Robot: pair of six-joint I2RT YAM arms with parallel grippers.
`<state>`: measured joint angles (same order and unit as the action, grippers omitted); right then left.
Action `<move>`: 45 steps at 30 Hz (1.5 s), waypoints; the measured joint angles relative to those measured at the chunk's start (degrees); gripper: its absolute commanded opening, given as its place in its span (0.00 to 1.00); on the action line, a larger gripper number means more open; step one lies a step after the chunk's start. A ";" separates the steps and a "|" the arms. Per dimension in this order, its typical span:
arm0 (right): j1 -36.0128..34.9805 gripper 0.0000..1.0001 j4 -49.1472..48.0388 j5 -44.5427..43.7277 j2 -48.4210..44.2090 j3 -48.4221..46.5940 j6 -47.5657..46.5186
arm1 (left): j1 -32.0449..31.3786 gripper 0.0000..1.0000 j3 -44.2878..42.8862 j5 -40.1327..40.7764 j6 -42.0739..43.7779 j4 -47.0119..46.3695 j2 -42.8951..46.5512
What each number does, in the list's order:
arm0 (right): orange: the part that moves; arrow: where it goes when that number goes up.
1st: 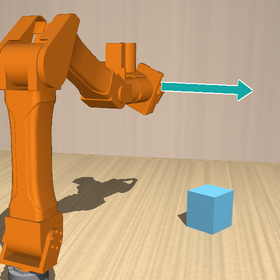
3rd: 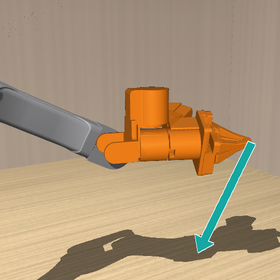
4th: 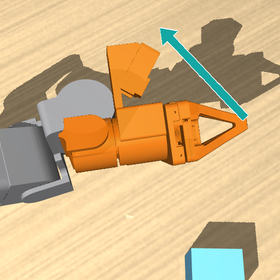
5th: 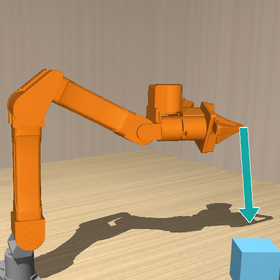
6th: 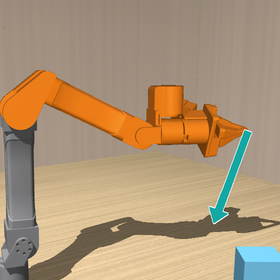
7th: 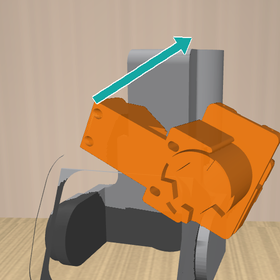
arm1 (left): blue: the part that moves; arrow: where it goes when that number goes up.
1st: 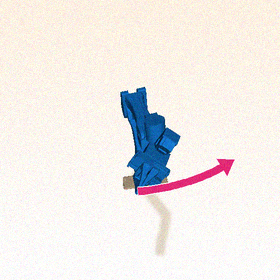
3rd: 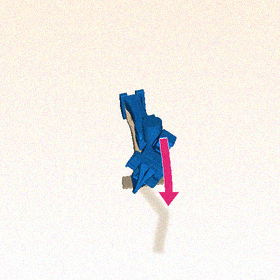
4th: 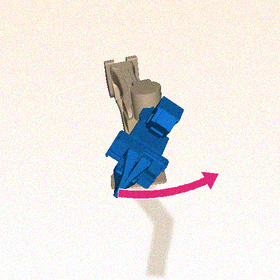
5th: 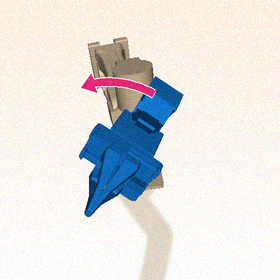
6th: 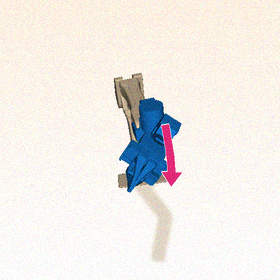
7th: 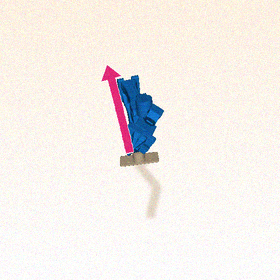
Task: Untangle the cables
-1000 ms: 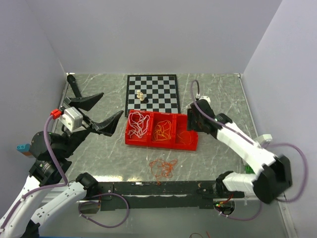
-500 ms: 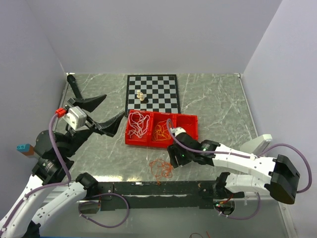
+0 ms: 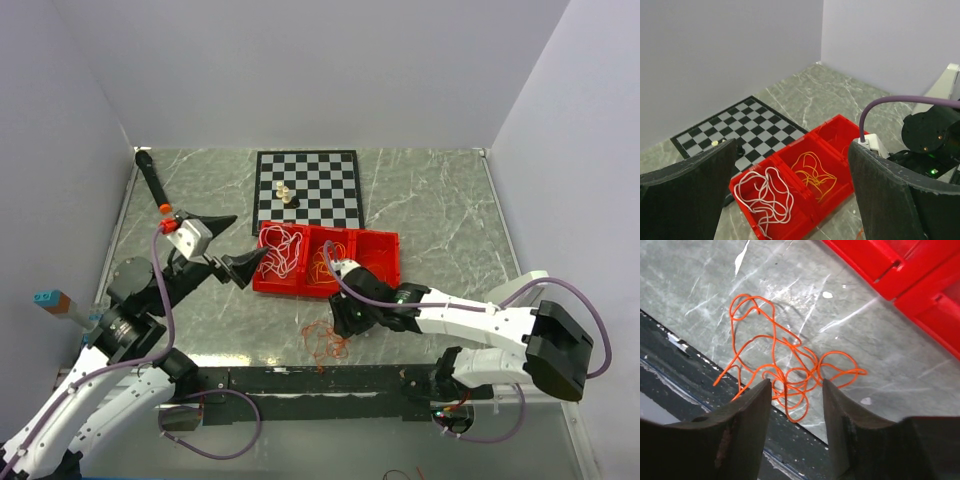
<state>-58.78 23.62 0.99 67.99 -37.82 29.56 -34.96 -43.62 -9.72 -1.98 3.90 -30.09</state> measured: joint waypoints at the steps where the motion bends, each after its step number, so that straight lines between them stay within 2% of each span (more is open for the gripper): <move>1: -0.02 0.35 -0.39 0.24 0.26 0.11 0.04 | 0.00 0.96 0.39 -0.15 -0.17 0.04 0.02; 5: -0.22 0.00 -1.68 1.62 1.64 0.55 0.33 | 0.02 0.97 2.60 -0.57 -0.31 0.35 0.11; 10: -0.22 0.00 -0.68 1.62 1.29 0.02 0.17 | 0.02 0.97 3.91 -0.55 -0.26 0.70 -0.20; 13: -0.22 0.00 2.97 0.92 -2.29 -2.36 -0.37 | 0.02 0.97 4.15 -0.61 -0.44 0.63 -0.55; 19: -0.24 0.00 8.44 -2.05 -14.56 -13.14 -2.01 | 0.07 0.97 5.84 -3.32 -2.03 0.20 -3.37; 24: -0.24 0.00 10.84 -3.41 -19.76 -21.33 -3.69 | 0.11 0.97 8.81 -10.71 -3.26 -0.42 -5.92; 31: -0.26 0.00 14.29 -4.59 -19.91 -29.03 -6.38 | -0.11 0.97 9.33 -23.04 -4.76 -5.07 -8.66; 37: 0.92 0.00 16.70 -15.39 -18.34 -36.85 -8.26 | -1.03 0.97 9.55 -26.91 -3.08 -6.21 -9.75; 41: 6.23 0.00 17.59 -19.28 -16.72 -38.71 -8.81 | -1.03 0.97 9.73 -27.15 -0.46 -5.70 -8.96; 45: 13.22 0.00 17.53 -18.91 -15.37 -38.34 -9.75 | -1.03 0.96 9.81 -27.15 2.08 -5.29 -7.82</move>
<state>-45.56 41.15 -17.91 52.62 -76.16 19.81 -35.99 -33.80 -36.86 0.10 -1.39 -37.91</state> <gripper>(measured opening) 0.010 0.967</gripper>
